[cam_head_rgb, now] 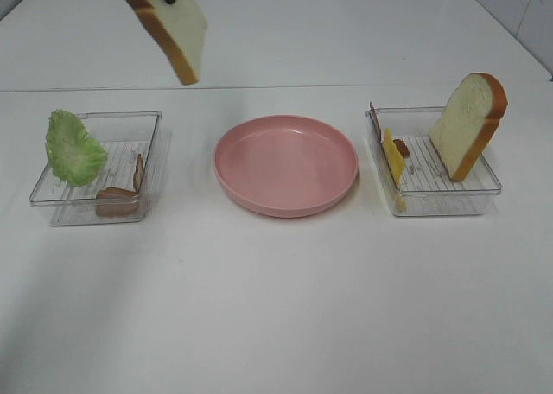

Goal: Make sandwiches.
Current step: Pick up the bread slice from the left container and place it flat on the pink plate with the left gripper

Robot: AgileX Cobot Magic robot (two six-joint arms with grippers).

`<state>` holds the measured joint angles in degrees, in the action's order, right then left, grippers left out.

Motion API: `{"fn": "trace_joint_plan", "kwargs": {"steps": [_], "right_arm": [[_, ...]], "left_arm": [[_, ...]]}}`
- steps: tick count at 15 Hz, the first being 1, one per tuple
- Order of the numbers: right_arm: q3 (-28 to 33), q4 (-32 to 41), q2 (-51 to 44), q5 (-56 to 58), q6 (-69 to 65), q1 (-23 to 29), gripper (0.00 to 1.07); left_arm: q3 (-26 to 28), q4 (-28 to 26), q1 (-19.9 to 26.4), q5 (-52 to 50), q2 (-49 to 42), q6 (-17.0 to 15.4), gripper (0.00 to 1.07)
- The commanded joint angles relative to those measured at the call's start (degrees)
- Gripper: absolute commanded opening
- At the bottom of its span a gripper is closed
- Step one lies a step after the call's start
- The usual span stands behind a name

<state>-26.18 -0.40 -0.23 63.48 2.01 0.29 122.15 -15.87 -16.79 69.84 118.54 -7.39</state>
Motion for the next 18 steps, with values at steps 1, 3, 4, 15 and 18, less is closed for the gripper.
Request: {"fn": "trace_joint_plan", "kwargs": {"steps": [1, 3, 4, 15, 18], "right_arm": [[0.2, 0.0, -1.7, -0.2, 0.3, -0.2, 0.94], [0.2, 0.0, -1.7, -0.2, 0.3, -0.2, 0.94], [0.2, 0.0, -1.7, -0.2, 0.3, -0.2, 0.94], [0.2, 0.0, -1.7, -0.2, 0.3, -0.2, 0.94], [0.2, 0.0, -1.7, -0.2, 0.3, -0.2, 0.94]], "left_arm": [[0.0, -18.2, -2.1, -7.1, 5.2, 4.1, 0.03], [0.0, -22.5, -4.6, -11.1, 9.9, 5.8, 0.03], [0.0, -22.2, -6.6, -13.5, 13.1, 5.8, 0.03], [0.0, -22.2, -9.7, -19.3, 23.4, 1.3, 0.03], [0.1, -21.8, -9.7, -20.1, 24.8, 1.1, 0.03]]}}
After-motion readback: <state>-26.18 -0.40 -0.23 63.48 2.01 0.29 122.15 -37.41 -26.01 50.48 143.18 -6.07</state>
